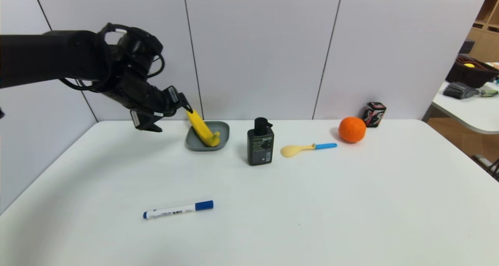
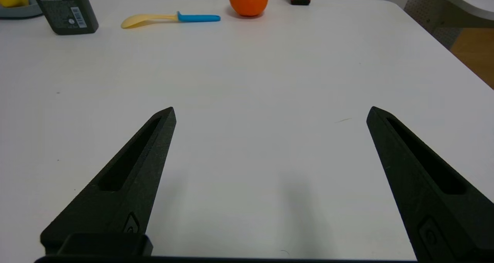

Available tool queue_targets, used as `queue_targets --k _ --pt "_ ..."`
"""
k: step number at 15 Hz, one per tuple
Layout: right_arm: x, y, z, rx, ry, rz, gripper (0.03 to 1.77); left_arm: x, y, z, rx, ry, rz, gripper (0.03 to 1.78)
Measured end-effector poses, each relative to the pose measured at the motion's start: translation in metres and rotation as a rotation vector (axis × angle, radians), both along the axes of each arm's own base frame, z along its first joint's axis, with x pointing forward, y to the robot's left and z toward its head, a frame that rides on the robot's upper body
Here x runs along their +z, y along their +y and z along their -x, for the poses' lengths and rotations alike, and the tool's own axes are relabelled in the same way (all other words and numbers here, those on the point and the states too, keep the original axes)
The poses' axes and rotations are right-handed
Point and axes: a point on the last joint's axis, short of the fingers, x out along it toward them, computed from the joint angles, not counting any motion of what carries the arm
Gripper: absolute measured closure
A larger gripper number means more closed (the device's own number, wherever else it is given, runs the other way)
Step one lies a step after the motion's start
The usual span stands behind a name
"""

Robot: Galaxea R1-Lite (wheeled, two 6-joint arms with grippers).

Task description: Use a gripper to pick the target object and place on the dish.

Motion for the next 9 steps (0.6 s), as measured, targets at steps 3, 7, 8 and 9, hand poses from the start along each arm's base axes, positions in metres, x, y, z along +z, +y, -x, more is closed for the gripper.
queue_targets --k 3,7,8,9 --pt "0.000 0.000 0.000 0.001 0.000 0.000 0.09 0.013 0.028 0.055 -0.030 0.010 -0.075 0.21" --pt "0.000 0.000 0.000 0.000 0.000 0.000 0.09 0.012 0.068 0.148 -0.108 -0.036 -0.231 0.17" --pt "0.000 0.000 0.000 0.001 0.000 0.000 0.09 0.009 0.073 0.170 -0.131 -0.072 -0.269 0.16" --pt "0.000 0.000 0.000 0.001 0.000 0.000 0.09 0.006 0.078 0.191 -0.155 -0.118 -0.308 0.15"
